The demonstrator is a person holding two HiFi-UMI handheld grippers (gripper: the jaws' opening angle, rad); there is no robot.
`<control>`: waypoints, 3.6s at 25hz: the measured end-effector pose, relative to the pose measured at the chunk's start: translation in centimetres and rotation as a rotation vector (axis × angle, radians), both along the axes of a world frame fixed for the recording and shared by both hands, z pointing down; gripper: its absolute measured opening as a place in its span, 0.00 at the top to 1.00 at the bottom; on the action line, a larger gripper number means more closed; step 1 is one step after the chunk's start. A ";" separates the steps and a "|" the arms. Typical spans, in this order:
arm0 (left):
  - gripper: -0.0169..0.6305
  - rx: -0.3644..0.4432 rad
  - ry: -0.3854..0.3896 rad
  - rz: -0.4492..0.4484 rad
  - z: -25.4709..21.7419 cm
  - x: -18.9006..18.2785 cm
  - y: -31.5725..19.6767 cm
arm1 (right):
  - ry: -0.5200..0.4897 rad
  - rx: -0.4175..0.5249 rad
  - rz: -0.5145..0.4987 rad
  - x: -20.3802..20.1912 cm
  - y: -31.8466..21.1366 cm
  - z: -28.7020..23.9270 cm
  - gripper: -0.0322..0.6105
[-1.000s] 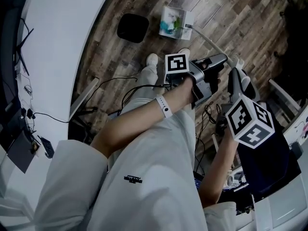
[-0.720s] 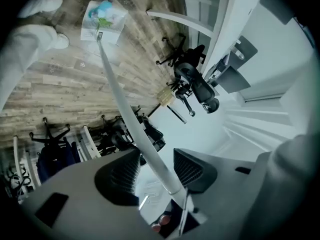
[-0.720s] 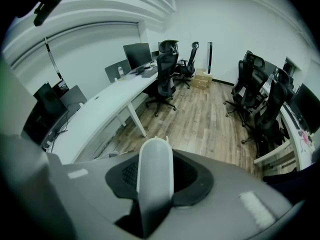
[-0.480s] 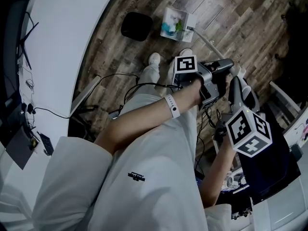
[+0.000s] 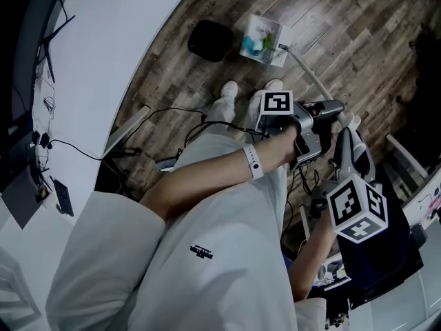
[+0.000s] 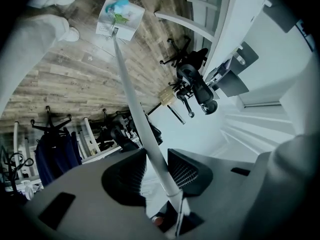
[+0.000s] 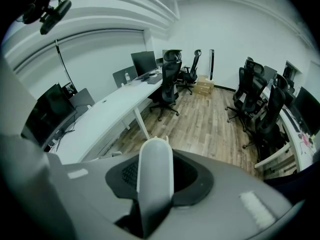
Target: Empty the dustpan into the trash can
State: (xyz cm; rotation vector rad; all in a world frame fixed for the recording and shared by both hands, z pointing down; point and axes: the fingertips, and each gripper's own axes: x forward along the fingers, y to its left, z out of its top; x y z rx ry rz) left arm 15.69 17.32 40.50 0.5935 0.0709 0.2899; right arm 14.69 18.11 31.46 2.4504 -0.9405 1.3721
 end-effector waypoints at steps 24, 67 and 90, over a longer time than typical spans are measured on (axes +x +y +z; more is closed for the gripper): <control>0.78 0.066 0.091 -0.177 -3.9 -2.3 -8.7 | 0.101 0.099 -0.272 -3.0 -7.9 -4.4 0.77; 0.81 -0.020 0.138 -0.542 -3.2 -12.1 -19.2 | 0.472 0.096 -0.978 -13.8 -17.3 -2.9 0.77; 0.82 -0.097 0.161 -0.676 -0.9 -16.8 -19.8 | 0.701 0.013 -1.418 -20.2 -17.3 -0.2 0.77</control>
